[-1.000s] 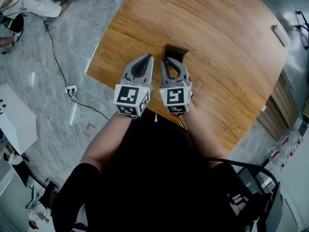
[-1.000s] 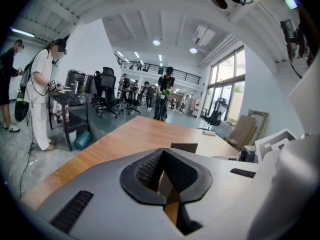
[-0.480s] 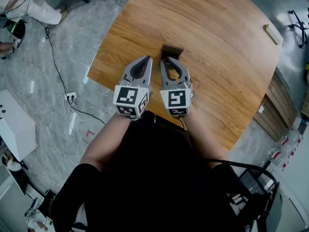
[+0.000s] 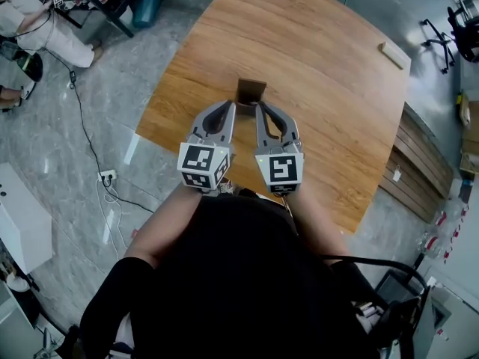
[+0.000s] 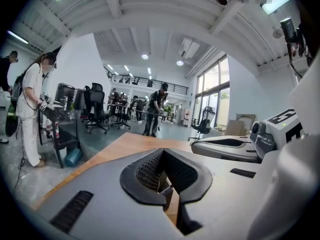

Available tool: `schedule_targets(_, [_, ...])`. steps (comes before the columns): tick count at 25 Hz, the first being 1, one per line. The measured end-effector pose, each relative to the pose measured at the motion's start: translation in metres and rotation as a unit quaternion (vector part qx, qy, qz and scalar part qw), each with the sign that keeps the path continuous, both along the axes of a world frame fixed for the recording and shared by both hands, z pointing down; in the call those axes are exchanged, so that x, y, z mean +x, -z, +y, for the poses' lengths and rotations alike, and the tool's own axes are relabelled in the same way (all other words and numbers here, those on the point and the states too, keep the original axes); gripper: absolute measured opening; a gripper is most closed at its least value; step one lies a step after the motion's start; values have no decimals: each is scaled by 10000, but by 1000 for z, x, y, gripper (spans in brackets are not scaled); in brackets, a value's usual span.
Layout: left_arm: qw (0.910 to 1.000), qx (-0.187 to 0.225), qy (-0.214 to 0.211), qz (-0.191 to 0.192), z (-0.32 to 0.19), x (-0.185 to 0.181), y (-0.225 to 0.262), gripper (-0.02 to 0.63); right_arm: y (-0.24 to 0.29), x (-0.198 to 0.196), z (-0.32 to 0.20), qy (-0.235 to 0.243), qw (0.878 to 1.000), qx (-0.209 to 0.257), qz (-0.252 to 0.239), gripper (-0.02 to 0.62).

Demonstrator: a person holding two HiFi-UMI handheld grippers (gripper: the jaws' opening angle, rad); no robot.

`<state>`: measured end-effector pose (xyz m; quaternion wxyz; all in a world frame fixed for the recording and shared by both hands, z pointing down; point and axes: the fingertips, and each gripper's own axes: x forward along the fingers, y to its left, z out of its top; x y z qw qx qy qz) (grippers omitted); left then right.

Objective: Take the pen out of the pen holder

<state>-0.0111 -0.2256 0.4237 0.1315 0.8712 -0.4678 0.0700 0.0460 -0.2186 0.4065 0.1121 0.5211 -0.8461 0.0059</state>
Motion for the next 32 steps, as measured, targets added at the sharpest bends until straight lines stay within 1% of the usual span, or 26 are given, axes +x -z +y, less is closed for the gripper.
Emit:
schedule_targets(6, [9996, 220, -160, 48, 29, 10, 23, 1, 23, 12, 34, -109, 9996, 260, -54, 14])
schedule_targets(13, [9987, 444, -254, 59, 51, 20, 43, 2, 46, 17, 57, -177, 9985, 440, -265, 14])
schedule_targets(22, [9985, 496, -208, 72, 53, 21, 48, 0, 48, 21, 55, -186, 9982, 441, -369, 14])
schedule_targets(27, [9987, 463, -197, 97, 53, 23, 45, 2, 46, 26, 51, -287, 9983, 327, -398, 14])
schedule_targets(32, [9988, 452, -165, 88, 47, 15, 44, 0, 44, 21, 45, -314, 9982, 284, -433, 14])
